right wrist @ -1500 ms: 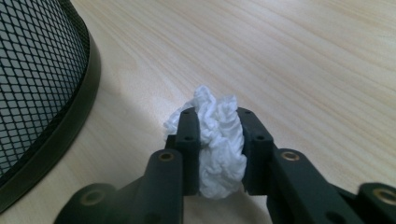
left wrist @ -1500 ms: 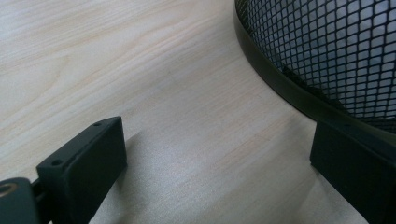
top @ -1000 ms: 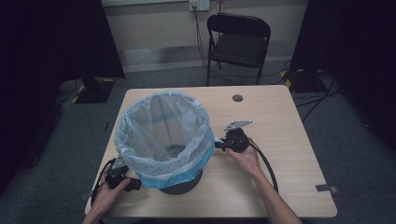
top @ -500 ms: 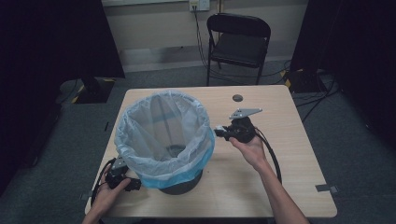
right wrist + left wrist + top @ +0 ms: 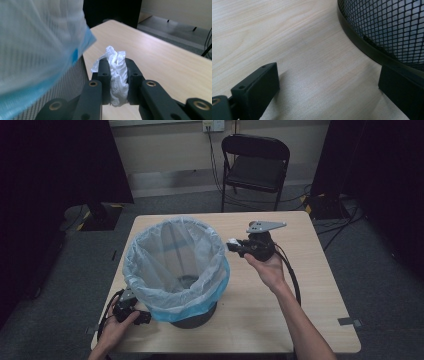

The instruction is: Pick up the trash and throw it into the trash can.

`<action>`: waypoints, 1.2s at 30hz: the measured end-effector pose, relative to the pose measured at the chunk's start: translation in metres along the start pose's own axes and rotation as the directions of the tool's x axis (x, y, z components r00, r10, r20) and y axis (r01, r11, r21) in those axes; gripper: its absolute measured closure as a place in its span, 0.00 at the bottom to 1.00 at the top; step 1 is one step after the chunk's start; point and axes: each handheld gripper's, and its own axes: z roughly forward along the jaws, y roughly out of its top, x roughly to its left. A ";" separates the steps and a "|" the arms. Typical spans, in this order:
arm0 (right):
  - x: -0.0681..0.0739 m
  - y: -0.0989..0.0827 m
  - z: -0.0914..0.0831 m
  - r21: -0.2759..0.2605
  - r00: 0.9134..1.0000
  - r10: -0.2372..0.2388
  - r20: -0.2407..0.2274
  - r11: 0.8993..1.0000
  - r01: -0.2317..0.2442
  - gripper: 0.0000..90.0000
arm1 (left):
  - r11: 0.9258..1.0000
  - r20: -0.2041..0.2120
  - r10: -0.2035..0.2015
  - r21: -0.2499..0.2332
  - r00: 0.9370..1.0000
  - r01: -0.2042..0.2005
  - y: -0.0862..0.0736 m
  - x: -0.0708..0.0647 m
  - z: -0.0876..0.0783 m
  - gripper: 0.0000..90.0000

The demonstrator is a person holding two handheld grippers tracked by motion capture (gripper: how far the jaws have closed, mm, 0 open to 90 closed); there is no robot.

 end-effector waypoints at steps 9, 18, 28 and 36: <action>0.004 0.042 -0.012 -0.056 0.999 -0.036 -0.007 0.998 0.035 0.86 | 1.000 0.000 0.000 0.000 1.000 0.000 0.000 0.000 0.000 0.03; 0.029 0.078 -0.018 -0.111 0.995 -0.082 -0.064 0.991 0.075 0.86 | 1.000 0.000 0.000 0.000 1.000 0.000 0.000 0.000 0.000 0.03; 0.069 0.098 -0.015 -0.122 0.971 -0.152 -0.183 0.984 0.131 0.86 | 1.000 0.000 0.000 0.000 1.000 0.000 0.000 0.000 0.000 0.03; 0.089 0.098 -0.001 -0.065 0.943 -0.178 -0.280 0.984 0.167 0.73 | 1.000 0.000 0.000 0.000 1.000 0.000 0.000 0.000 0.000 0.03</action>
